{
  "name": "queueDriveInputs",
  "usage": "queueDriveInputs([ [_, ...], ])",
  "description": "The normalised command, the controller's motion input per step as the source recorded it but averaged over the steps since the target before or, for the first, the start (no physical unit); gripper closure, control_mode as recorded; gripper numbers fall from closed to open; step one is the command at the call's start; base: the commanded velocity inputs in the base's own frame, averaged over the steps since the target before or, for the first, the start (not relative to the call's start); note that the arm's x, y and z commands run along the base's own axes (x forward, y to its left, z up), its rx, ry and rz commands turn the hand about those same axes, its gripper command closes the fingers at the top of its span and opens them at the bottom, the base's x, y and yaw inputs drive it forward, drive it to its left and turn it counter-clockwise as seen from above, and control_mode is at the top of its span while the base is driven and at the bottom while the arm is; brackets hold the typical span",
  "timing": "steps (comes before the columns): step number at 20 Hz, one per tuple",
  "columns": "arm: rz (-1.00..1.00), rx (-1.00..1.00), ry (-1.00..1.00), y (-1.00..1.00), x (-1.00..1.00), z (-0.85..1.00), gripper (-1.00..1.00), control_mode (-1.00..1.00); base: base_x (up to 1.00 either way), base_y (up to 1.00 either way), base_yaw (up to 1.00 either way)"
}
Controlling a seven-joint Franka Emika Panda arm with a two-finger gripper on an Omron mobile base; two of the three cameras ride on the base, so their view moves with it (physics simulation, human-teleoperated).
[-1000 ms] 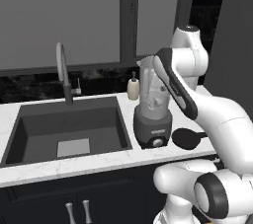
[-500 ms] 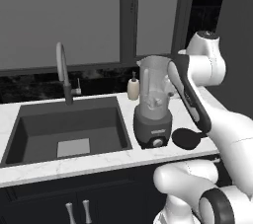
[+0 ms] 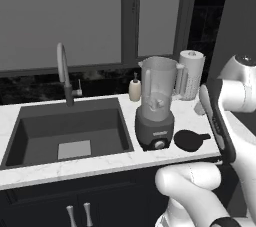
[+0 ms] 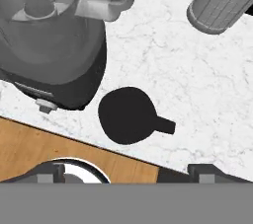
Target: Close the lid blender by securely placing the lid on top.
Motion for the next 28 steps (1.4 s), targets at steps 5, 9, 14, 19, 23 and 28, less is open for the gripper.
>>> queueDriveInputs([
  [5, 0.32, -0.22, 0.17, -0.87, 0.00, -0.76, -1.00, -1.00, 0.00, 0.00, 0.00],
  [9, 0.34, -0.08, 0.11, -0.31, 0.04, -0.85, -1.00, -1.00, 0.00, 0.00, 0.00],
  [14, 0.17, -0.02, 0.04, -0.03, 0.04, -0.56, -1.00, -1.00, 0.00, 0.00, 0.00],
  [19, 0.18, 0.00, 0.06, -0.09, 0.02, -0.53, -1.00, -1.00, 0.00, 0.00, 0.00],
  [23, 0.28, 0.00, 0.01, -0.18, 0.17, -0.21, -1.00, -1.00, 0.00, 0.00, 0.00],
  [28, 0.27, 0.00, 0.00, -0.19, 0.35, -0.01, -1.00, -1.00, 0.00, 0.00, 0.00],
])
